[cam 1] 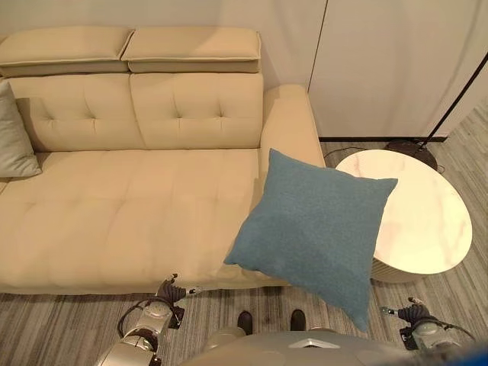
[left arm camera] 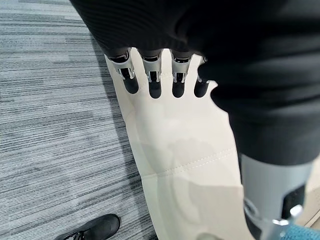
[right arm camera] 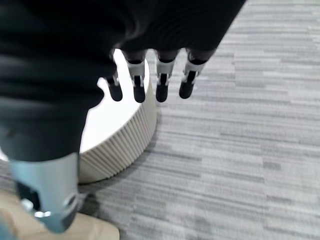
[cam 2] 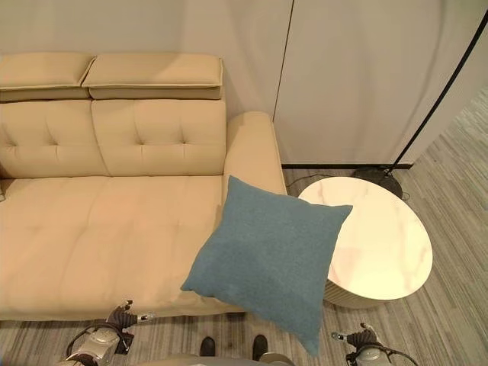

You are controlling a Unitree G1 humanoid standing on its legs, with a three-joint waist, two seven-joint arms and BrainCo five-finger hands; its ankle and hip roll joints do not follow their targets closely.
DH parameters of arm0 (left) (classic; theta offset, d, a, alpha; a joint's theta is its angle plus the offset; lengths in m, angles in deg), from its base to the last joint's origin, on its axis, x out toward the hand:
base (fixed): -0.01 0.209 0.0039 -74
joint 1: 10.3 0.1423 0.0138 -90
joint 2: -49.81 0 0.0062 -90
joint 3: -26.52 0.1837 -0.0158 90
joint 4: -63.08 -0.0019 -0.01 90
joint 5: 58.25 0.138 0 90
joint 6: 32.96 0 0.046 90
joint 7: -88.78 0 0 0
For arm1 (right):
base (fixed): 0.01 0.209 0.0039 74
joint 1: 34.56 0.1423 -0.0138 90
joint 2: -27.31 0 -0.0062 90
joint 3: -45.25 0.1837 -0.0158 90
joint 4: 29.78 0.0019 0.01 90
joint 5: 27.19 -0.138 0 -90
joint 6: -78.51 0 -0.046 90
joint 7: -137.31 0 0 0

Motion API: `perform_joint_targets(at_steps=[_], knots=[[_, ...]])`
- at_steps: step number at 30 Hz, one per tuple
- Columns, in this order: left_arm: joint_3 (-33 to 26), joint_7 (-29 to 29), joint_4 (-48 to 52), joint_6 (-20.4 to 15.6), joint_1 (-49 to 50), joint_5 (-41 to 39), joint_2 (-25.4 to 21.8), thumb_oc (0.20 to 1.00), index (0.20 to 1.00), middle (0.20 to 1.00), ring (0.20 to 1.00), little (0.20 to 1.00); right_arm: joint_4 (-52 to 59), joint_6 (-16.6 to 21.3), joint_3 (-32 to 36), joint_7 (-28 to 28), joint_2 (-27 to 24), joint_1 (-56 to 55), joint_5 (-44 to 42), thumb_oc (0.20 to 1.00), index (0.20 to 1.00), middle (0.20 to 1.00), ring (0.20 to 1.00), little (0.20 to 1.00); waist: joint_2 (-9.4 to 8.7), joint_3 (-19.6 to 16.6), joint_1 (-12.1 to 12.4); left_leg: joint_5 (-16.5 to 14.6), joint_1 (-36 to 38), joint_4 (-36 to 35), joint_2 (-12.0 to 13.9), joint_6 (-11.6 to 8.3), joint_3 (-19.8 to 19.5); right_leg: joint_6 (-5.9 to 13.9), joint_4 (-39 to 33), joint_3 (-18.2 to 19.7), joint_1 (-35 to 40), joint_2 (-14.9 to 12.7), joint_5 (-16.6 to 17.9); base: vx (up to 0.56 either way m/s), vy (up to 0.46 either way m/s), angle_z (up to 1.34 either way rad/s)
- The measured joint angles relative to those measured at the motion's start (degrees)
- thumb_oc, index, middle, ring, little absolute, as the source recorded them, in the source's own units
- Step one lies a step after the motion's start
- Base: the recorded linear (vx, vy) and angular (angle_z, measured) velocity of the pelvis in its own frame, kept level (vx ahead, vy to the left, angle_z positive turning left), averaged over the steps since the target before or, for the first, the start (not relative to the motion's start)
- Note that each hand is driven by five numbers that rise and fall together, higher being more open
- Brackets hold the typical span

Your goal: Pick up all the scattered cushions and arrange them neatly on the sofa.

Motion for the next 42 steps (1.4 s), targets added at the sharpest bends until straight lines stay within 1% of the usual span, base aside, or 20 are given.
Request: perform_joint_targets(at_steps=[3,5,8,10,14,18,21,23,27,29,32,33,36,38,42], knots=[[-1.17,0.15,0.18,-0.20,-0.05,-0.49,-0.98,1.000,1.000,1.000,1.000,1.000,0.15,0.01,0.99,-0.32,-1.04,0.78,0.13,1.000,1.000,1.000,1.000,1.000,-0.05,0.03,0.09,-0.07,-0.03,0.00,0.10,0.00,0.60,-0.04,0.01,0.88,-0.30,0.12,0.13,0.02,0.021,-0.14],[-2.71,0.47,3.02,-0.28,0.02,-1.72,-1.49,1.000,1.000,1.000,1.000,1.000,1.39,-0.01,5.13,-0.80,-1.32,0.55,-0.97,1.000,1.000,1.000,1.000,1.000,-0.24,0.15,-0.05,-0.11,-0.07,-0.01,0.09,0.04,0.75,-0.04,0.02,1.08,-0.44,0.14,0.13,0.03,0.020,-0.05],[-4.10,1.63,8.59,-1.27,-0.03,-6.48,-1.44,1.000,1.000,1.000,1.000,1.000,7.64,0.90,8.47,-0.96,-1.22,0.45,-7.95,1.000,1.000,1.000,1.000,1.000,-0.40,0.28,-0.26,-0.12,-0.06,-0.01,0.10,0.06,0.91,-0.03,-0.03,1.18,-0.48,0.16,0.15,0.01,0.008,-0.02],[-4.11,1.67,10.80,-1.90,-0.67,-8.87,-1.42,1.000,1.000,1.000,1.000,1.000,10.47,1.98,8.38,-0.96,-1.15,0.61,-10.90,1.000,1.000,1.000,1.000,1.000,-0.61,0.45,-0.44,-0.13,-0.08,-0.02,0.15,0.05,0.97,-0.03,-0.04,1.22,-0.52,0.21,0.16,0.00,0.000,0.00],[-3.90,1.70,11.38,-2.29,-2.17,-11.49,-1.37,1.000,1.000,1.000,1.000,1.000,12.42,2.65,7.58,-0.70,-0.71,2.14,-16.22,1.000,1.000,1.000,1.000,1.000,-0.79,0.91,-0.44,-0.28,-0.19,-0.04,0.28,0.03,1.92,0.02,-0.06,1.60,-0.92,0.29,0.20,0.01,0.007,-0.09],[-2.70,1.62,17.66,-2.45,-2.69,-14.04,-1.32,1.000,1.000,1.000,1.000,1.000,16.60,3.82,6.98,2.02,3.17,2.67,-27.63,1.000,1.000,1.000,1.000,1.000,-1.60,1.83,-1.17,-0.33,-1.07,-0.04,0.28,0.06,2.31,-0.16,-0.08,2.09,-2.06,0.36,0.46,0.00,0.012,-0.06],[-1.25,1.49,20.71,-2.51,-4.14,-17.25,-1.33,1.000,1.000,1.000,1.000,1.000,18.87,3.85,5.82,4.53,4.99,2.71,-34.84,1.000,1.000,1.000,1.000,1.000,-1.65,2.03,-1.27,-0.34,-2.14,-0.05,0.33,0.06,3.13,0.01,-0.08,2.54,-3.32,0.36,0.57,0.00,0.007,-0.09],[-0.34,1.17,22.23,-2.63,-5.27,-18.40,-1.16,1.000,1.000,1.000,1.000,1.000,20.25,3.88,5.42,5.79,5.96,2.89,-37.99,1.000,1.000,1.000,1.000,1.000,-1.45,2.21,-1.31,-0.24,-2.76,-0.05,0.38,0.17,3.52,0.23,-0.08,2.69,-3.79,0.36,0.85,0.02,0.009,-0.08],[0.58,1.12,22.44,-3.46,-6.66,-18.91,-0.93,1.000,1.000,1.000,1.000,1.000,21.36,3.89,4.46,7.41,6.07,2.82,-41.33,1.000,1.000,1.000,1.000,1.000,-1.01,2.70,-1.69,-0.24,-2.75,-0.05,0.38,0.18,3.55,0.26,-0.09,2.70,-3.80,0.38,0.84,0.01,0.006,0.00],[0.69,1.06,25.10,-3.73,-6.28,-18.93,-0.49,1.000,1.000,1.000,1.000,1.000,23.28,4.20,4.28,8.26,6.18,2.32,-42.80,1.000,1.000,1.000,1.000,1.000,-0.74,2.95,-1.68,-0.25,-2.75,-0.05,0.38,0.18,3.59,0.26,-0.09,2.74,-3.81,0.38,0.84,0.00,0.000,0.00],[1.03,1.10,26.61,-3.74,-6.32,-19.78,1.29,1.000,1.000,1.000,1.000,1.000,23.88,4.64,2.59,9.47,6.74,2.32,-43.79,1.000,1.000,1.000,1.000,1.000,-0.67,3.05,-1.70,-0.24,-2.97,-0.05,0.40,0.18,3.67,0.27,-0.09,2.82,-4.38,0.41,0.86,-0.08,0.011,-0.02],[3.46,0.91,26.61,-3.74,-6.87,-20.57,1.47,1.000,1.000,1.000,1.000,1.000,25.23,4.89,0.95,9.81,7.75,2.76,-43.82,1.000,1.000,1.000,1.000,1.000,-0.65,3.38,-1.73,0.00,-4.21,-0.05,0.34,0.35,3.84,0.28,-0.08,3.04,-5.74,0.39,1.26,-0.15,-0.004,-0.07],[5.80,0.01,26.42,-3.74,-9.27,-21.12,1.62,1.000,1.000,1.000,1.000,1.000,25.97,5.23,-0.64,9.79,8.12,5.02,-43.88,1.000,1.000,1.000,1.000,1.000,-0.60,4.63,-2.19,0.91,-7.32,-0.02,0.17,0.56,4.12,0.37,0.18,3.47,-9.04,0.28,2.53,-0.15,-0.009,-0.09],[7.06,-0.04,26.06,-3.75,-12.92,-21.25,1.44,1.000,1.000,1.000,1.000,1.000,26.63,5.68,-1.83,9.77,8.11,8.35,-43.87,1.000,1.000,1.000,1.000,1.000,-0.97,6.52,-2.85,1.96,-10.39,0.05,0.03,0.78,4.84,0.28,0.22,4.18,-12.01,0.19,4.12,-0.12,-0.022,-0.14],[9.60,-0.08,21.65,-3.98,-20.29,-22.33,1.30,1.000,1.000,1.000,1.000,1.000,26.69,6.39,-4.63,9.60,8.02,13.48,-43.87,1.000,1.000,1.000,1.000,1.000,-1.45,8.53,-4.39,2.81,-14.02,0.41,0.00,0.62,5.41,0.74,0.51,4.34,-15.91,0.07,4.62,-0.07,-0.008,-0.09]])
